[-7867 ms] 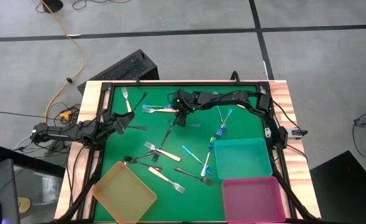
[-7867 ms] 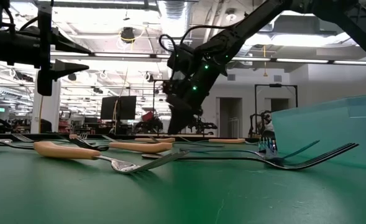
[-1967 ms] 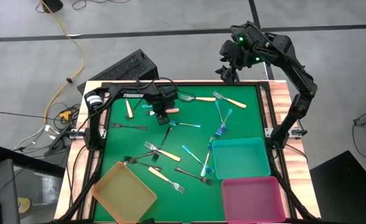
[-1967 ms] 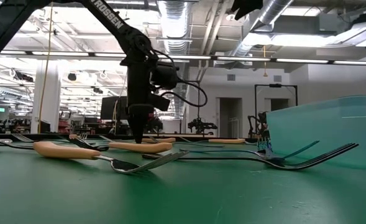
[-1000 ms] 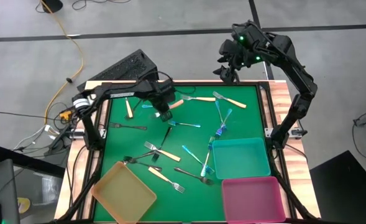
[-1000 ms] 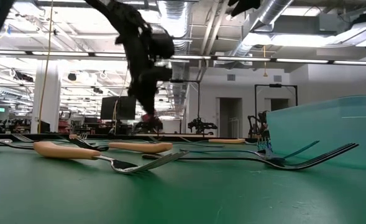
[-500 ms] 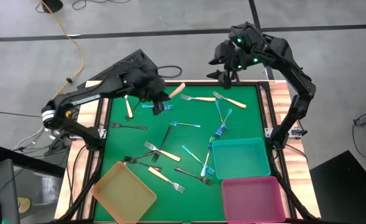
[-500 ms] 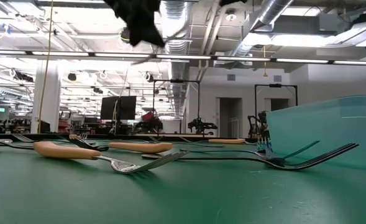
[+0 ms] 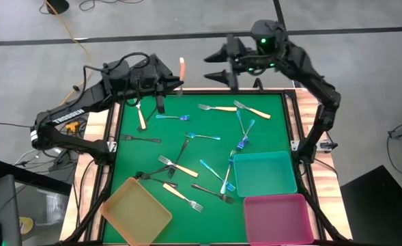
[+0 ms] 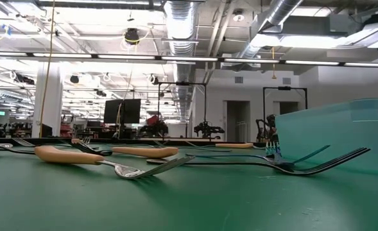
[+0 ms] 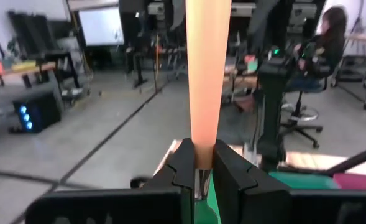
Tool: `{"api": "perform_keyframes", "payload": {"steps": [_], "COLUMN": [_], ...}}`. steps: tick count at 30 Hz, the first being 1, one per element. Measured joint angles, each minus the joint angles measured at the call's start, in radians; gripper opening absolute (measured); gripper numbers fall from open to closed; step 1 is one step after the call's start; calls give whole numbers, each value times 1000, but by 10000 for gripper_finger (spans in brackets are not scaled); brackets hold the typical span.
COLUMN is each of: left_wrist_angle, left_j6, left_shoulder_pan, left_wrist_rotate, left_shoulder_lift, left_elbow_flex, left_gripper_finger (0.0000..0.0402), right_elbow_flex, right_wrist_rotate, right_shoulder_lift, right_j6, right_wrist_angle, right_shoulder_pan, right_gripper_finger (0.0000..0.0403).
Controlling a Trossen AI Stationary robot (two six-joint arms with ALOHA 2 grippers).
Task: Sort silverware by color (type)
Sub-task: Put the yellow fork into the green bin
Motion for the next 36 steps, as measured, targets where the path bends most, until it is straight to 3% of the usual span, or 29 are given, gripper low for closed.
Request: {"api": "perform_keyframes", "payload": {"steps": [8,26,30,36], "left_wrist_angle": [122,142,146,161], "left_j6": [15,57,54,48], "left_shoulder_pan": [-37,-113,-116,-116], "left_wrist_rotate": [0,-12,-6,-2], "left_shoulder_lift": [4,32,43,42], "left_elbow_flex": [0,0,0,0], "left_gripper_finger": [15,15,15,15], "right_elbow_flex": [2,1,2,2], "right_wrist_rotate": [6,34,66,63], "right_shoulder_lift": [61,106,106,106], "right_j6": [10,13,9,7], "right_wrist_angle": [122,208,195,156], "right_shoulder_pan": [80,145,158,147], "right_gripper_finger": [291,284,246,130]}}
